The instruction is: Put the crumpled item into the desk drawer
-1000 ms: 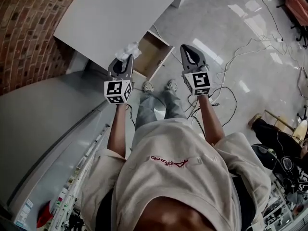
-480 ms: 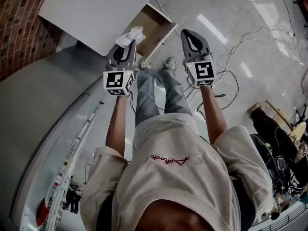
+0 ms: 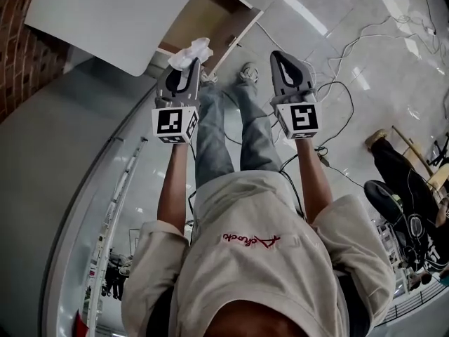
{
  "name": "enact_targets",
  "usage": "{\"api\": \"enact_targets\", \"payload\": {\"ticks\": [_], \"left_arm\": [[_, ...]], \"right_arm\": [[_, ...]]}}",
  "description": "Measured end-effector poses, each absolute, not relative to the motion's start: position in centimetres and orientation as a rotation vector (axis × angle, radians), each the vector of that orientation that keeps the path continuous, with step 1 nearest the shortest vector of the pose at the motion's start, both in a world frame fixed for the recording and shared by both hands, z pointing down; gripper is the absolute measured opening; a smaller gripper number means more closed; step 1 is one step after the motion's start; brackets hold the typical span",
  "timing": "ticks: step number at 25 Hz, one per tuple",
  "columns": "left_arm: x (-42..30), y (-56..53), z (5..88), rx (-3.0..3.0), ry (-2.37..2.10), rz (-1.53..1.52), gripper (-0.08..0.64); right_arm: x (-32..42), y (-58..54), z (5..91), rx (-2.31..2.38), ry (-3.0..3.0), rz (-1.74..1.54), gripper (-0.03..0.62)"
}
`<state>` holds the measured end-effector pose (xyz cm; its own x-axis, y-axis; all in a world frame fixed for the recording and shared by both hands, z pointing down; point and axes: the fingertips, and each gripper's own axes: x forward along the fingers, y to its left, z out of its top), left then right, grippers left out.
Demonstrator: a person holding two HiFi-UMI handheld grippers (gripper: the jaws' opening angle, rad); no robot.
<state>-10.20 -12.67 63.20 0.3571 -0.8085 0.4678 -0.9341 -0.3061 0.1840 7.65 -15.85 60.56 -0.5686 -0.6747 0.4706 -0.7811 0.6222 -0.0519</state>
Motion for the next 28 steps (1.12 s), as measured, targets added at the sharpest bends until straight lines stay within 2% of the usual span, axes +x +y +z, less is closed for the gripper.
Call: {"api": "enact_targets", "payload": {"ticks": [7, 28], "left_arm": [[-9.8, -12.0, 67.1, 2.234, -1.478, 0.404, 0.109], [-5.9, -20.9, 70.8, 2.377, -1.387, 0.495, 0.109]], "right_arm": [[7.2, -12.6, 65.3, 1.175, -2.390, 0.439, 0.012], [10.1, -12.5, 67.1, 1.184, -2.368, 0.510, 0.012]]}}
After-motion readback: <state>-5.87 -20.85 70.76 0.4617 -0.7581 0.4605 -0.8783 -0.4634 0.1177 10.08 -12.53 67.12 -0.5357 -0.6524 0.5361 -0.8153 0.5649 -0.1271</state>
